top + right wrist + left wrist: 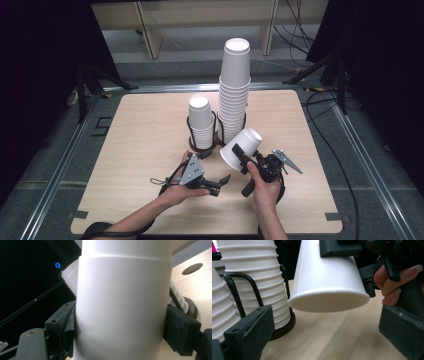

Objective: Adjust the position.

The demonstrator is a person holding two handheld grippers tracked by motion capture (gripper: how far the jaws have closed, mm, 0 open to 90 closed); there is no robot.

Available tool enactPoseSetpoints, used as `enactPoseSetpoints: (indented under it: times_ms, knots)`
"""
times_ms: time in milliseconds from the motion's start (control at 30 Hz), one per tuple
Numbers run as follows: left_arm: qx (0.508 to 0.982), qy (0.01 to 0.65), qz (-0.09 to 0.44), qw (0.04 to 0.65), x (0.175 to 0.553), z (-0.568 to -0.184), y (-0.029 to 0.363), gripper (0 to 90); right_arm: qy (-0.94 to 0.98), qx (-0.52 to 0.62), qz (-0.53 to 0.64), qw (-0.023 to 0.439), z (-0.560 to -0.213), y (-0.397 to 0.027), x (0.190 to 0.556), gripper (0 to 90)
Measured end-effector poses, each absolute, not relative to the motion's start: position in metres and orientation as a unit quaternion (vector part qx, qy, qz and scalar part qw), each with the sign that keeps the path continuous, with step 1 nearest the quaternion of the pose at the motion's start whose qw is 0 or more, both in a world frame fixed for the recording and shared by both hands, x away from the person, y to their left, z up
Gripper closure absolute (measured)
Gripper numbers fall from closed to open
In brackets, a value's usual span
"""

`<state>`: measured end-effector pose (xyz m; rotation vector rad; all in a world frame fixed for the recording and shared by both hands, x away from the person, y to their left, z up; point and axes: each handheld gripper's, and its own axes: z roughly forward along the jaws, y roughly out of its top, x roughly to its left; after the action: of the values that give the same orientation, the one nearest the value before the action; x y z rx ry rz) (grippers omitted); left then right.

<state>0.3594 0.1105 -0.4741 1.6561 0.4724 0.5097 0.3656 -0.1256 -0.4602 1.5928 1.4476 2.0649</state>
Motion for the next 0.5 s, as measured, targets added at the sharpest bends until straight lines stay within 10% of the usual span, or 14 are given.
enactPoseSetpoints:
  times_ms: [500]
  knots:
    - [0.718, 0.207, 0.212, 0.630, 0.3677, -0.4788, 0.1040, 0.0, 0.464, 0.536, 0.703, 0.060, -0.4638, -0.1245, 0.3678, 20.8]
